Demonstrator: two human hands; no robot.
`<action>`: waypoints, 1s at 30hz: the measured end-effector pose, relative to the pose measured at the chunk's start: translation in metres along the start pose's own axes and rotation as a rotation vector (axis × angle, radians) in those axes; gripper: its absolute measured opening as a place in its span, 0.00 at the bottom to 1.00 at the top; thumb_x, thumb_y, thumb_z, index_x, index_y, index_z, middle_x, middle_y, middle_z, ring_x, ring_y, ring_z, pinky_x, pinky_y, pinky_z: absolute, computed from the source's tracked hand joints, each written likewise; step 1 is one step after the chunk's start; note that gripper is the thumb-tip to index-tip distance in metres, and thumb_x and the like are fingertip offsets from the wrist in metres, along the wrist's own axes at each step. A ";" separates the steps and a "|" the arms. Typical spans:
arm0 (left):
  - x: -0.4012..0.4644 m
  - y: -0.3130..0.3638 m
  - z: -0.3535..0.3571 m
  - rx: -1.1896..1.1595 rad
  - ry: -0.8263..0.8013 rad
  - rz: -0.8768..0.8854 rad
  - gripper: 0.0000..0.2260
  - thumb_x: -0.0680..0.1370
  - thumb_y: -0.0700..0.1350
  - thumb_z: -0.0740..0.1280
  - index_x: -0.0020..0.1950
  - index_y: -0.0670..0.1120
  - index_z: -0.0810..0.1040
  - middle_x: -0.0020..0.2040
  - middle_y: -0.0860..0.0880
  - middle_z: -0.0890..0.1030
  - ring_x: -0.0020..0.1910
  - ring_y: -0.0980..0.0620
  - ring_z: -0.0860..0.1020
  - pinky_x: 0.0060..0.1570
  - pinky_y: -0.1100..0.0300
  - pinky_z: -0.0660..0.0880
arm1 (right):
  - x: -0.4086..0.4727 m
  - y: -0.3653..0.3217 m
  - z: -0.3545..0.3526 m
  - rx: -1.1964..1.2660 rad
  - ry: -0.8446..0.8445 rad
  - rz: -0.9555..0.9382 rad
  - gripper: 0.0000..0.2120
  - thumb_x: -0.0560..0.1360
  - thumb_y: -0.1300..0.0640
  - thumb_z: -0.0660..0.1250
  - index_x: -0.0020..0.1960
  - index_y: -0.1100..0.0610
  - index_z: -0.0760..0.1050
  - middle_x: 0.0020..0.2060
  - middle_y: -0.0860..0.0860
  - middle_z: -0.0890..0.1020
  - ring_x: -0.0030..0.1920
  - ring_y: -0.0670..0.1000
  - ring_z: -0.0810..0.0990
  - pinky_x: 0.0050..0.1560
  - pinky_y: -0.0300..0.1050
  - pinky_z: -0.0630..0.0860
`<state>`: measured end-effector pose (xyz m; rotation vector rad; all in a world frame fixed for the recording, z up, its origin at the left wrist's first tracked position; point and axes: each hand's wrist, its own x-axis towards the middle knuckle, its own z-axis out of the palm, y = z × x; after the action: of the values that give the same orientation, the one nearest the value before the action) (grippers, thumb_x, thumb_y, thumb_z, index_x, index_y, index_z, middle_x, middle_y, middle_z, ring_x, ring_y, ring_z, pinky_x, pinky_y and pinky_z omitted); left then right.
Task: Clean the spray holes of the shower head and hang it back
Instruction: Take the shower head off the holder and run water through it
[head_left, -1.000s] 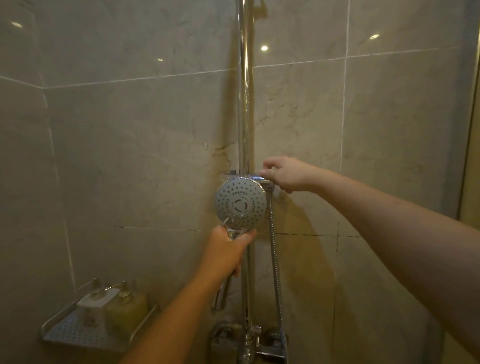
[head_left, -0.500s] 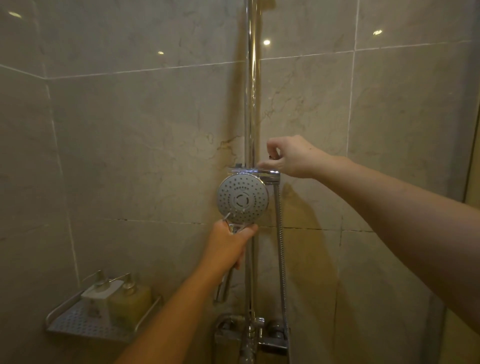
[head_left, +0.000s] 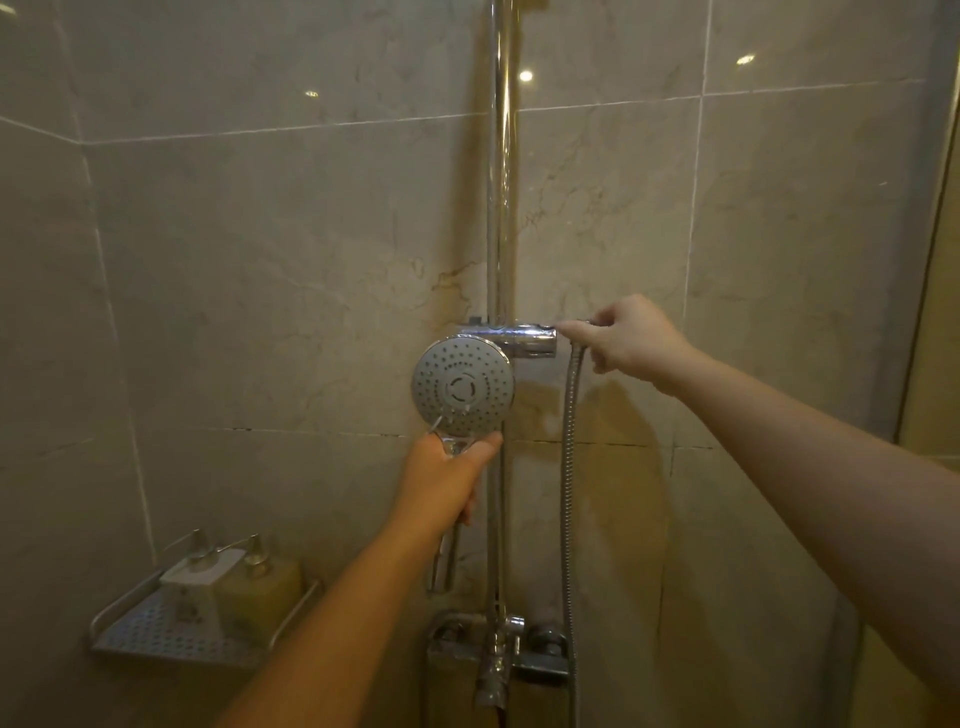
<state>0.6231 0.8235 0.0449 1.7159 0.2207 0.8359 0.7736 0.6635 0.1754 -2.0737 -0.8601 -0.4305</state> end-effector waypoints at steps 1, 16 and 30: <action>-0.001 -0.002 -0.001 -0.014 0.008 -0.009 0.10 0.79 0.48 0.71 0.41 0.47 0.75 0.27 0.43 0.72 0.22 0.50 0.70 0.23 0.58 0.71 | -0.008 0.006 0.005 0.067 0.011 -0.003 0.26 0.75 0.41 0.69 0.45 0.66 0.81 0.29 0.52 0.79 0.25 0.43 0.80 0.35 0.43 0.77; -0.050 -0.058 -0.053 -0.286 0.315 -0.178 0.18 0.76 0.55 0.73 0.56 0.44 0.74 0.24 0.50 0.69 0.21 0.50 0.67 0.23 0.58 0.67 | -0.244 0.025 0.169 0.503 -0.410 0.100 0.15 0.80 0.44 0.62 0.41 0.53 0.71 0.30 0.43 0.71 0.32 0.42 0.70 0.38 0.42 0.69; -0.104 -0.082 -0.105 -0.705 0.763 -0.317 0.19 0.78 0.51 0.72 0.34 0.48 0.66 0.24 0.52 0.62 0.20 0.55 0.61 0.20 0.63 0.61 | -0.289 -0.015 0.248 0.287 -0.636 -0.015 0.10 0.78 0.51 0.61 0.39 0.51 0.67 0.34 0.49 0.77 0.34 0.51 0.77 0.37 0.54 0.74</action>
<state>0.5037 0.8744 -0.0629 0.6343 0.6089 1.1259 0.5580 0.7465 -0.1277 -1.9446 -1.2187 0.3578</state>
